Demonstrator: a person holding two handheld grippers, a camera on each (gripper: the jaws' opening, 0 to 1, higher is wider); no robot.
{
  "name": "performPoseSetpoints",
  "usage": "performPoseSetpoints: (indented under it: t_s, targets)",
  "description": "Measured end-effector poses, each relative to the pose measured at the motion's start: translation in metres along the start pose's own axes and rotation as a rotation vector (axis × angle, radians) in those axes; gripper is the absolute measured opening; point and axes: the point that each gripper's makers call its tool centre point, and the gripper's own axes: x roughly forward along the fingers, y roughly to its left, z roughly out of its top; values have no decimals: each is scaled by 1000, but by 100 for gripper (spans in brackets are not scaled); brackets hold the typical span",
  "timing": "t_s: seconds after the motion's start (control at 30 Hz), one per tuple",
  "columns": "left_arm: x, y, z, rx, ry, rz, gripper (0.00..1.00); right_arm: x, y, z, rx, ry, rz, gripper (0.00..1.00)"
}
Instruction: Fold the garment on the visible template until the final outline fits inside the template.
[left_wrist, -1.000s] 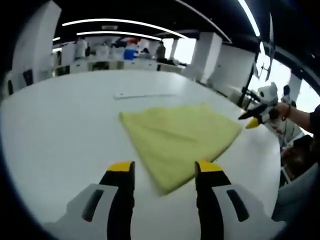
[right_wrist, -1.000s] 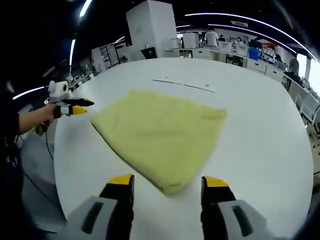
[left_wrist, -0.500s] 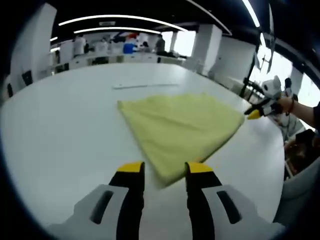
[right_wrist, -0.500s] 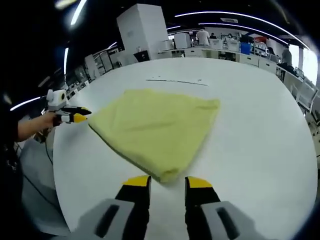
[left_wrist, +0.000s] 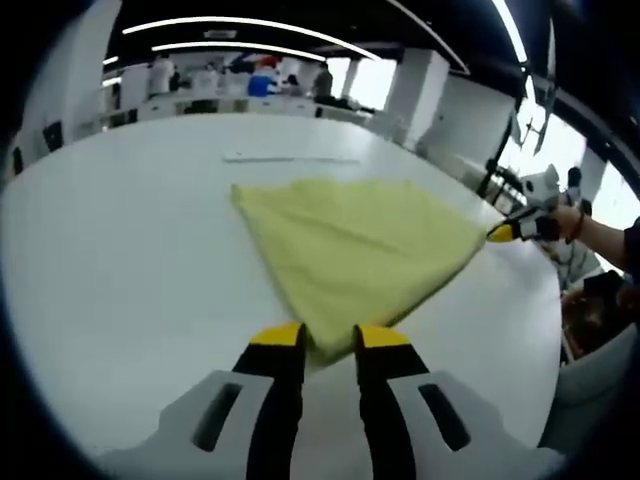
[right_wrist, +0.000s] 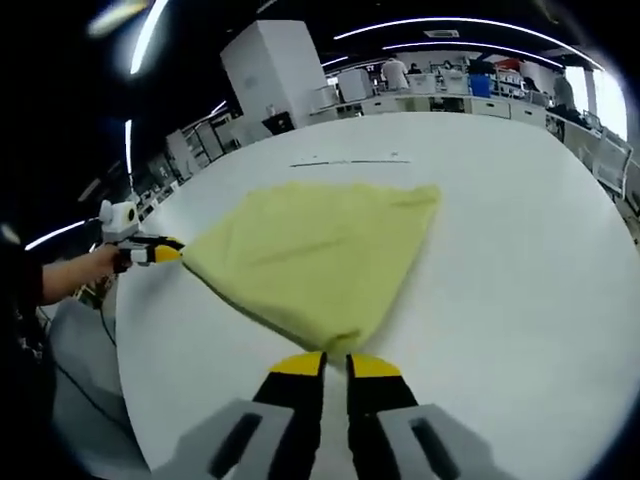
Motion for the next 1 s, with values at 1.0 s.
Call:
performPoseSetpoints:
  t_s: [1.0]
  targets:
    - [-1, 8, -2, -60, -9, 7, 0, -16, -7, -2, -48, 0, -3, 0]
